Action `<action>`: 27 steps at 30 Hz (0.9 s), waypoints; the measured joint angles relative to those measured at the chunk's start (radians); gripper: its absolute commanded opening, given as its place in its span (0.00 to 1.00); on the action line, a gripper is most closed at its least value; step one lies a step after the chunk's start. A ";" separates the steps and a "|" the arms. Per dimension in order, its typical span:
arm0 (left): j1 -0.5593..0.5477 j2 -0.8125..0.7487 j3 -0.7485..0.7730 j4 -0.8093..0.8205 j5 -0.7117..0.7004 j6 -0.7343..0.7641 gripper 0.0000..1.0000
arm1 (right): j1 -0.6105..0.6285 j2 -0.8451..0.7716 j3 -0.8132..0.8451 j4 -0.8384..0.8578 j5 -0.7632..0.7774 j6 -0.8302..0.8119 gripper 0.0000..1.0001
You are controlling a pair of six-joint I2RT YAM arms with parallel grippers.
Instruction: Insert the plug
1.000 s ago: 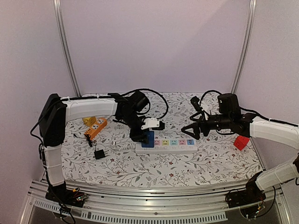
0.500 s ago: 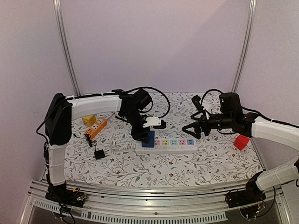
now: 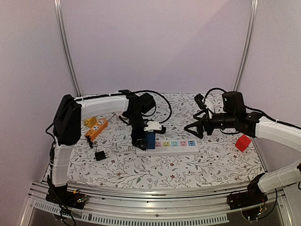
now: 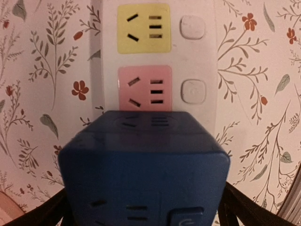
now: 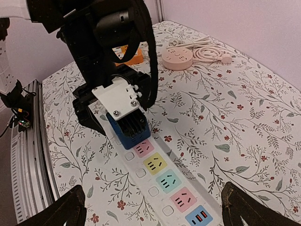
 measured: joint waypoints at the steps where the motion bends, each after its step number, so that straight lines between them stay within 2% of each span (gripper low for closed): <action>1: 0.000 -0.004 0.016 -0.008 0.000 0.003 0.99 | 0.000 -0.006 0.004 -0.002 0.000 0.002 0.99; 10: 0.016 -0.098 0.122 -0.097 0.033 0.016 0.99 | 0.000 -0.032 0.047 -0.031 0.027 0.031 0.99; 14: 0.072 -0.175 0.141 -0.103 0.054 -0.035 0.99 | 0.000 -0.032 0.086 -0.050 0.082 0.060 0.99; 20: 0.293 -0.268 0.139 -0.057 -0.034 -0.169 1.00 | 0.000 -0.002 0.159 -0.091 0.143 0.112 0.99; 27: 0.578 -0.265 0.087 0.009 -0.208 -0.286 1.00 | 0.000 0.015 0.173 -0.118 0.170 0.180 0.99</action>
